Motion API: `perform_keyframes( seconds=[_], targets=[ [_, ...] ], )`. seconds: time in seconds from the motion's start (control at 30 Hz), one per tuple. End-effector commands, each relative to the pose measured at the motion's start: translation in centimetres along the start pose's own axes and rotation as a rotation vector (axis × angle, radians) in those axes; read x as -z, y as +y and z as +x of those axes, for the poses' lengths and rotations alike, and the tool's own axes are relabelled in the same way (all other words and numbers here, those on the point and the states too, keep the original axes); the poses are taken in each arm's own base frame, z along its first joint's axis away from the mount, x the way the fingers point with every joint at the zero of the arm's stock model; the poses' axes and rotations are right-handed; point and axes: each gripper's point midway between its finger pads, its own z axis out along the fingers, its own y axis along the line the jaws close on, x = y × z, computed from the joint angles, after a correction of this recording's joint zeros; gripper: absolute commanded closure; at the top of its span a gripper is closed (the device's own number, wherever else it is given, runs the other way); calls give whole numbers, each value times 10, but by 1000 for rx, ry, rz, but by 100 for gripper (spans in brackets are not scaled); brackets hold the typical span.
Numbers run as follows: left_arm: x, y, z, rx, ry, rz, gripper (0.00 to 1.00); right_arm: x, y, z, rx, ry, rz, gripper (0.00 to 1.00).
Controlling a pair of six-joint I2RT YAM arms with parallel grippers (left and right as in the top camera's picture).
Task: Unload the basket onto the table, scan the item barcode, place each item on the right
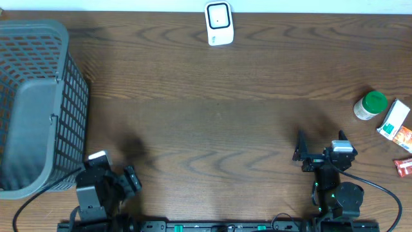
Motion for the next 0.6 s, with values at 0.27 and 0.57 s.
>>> perform_keyframes(
  seconds=[0.27, 0.57],
  targets=[
    [28, -65, -105, -60, -544, 315, 14, 0, -1, 0, -10, 0, 6, 1],
    [14, -69, -99, -71, -735, 391, 14, 0, -1, 0, -10, 0, 7, 1]
  ],
)
